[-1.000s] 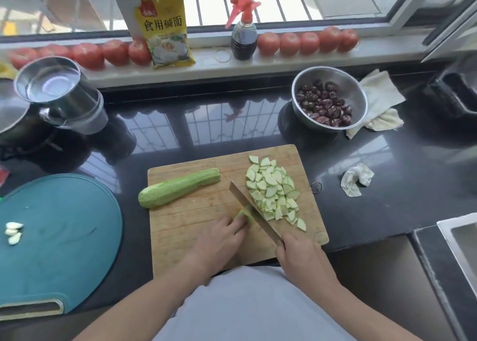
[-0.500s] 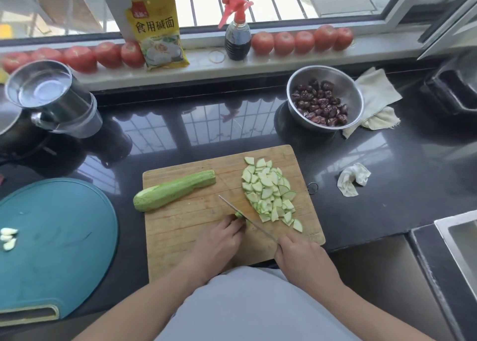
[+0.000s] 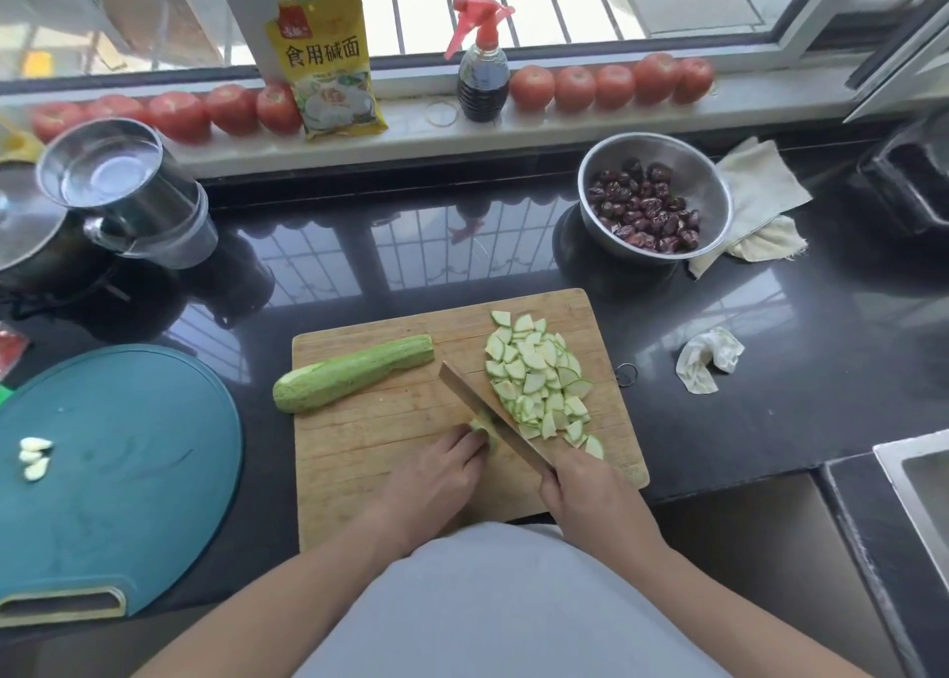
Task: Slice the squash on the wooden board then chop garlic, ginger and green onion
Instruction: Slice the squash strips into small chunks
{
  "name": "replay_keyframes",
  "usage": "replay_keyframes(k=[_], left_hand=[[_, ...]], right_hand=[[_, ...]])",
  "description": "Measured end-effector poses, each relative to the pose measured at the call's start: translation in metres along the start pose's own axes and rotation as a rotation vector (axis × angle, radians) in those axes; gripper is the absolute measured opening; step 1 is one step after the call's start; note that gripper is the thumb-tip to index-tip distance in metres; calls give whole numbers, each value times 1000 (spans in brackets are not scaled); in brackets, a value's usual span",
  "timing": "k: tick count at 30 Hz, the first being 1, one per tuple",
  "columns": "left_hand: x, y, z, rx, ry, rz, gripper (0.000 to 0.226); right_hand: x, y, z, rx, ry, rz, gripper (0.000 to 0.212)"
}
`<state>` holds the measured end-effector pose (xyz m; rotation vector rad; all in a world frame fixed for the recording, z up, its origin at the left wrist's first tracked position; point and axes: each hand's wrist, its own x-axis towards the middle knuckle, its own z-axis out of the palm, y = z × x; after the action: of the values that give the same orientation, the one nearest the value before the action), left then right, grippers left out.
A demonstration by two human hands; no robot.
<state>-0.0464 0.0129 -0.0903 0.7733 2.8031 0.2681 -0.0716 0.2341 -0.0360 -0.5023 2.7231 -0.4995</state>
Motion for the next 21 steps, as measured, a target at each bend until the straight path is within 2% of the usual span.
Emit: replay_keyframes(k=[3, 6, 16, 21], left_hand=[[0, 3, -2, 3, 1, -8, 48], [1, 5, -4, 17, 12, -5, 50], [1, 2, -4, 23, -27, 4, 49], [1, 2, -3, -11, -30, -26, 49]], right_hand=[[-8, 2, -3, -143, -12, -8, 14], [-10, -1, -5, -249, -122, 33, 21], [5, 0, 10, -201, -184, 53, 15], [25, -12, 18, -125, -122, 103, 18]])
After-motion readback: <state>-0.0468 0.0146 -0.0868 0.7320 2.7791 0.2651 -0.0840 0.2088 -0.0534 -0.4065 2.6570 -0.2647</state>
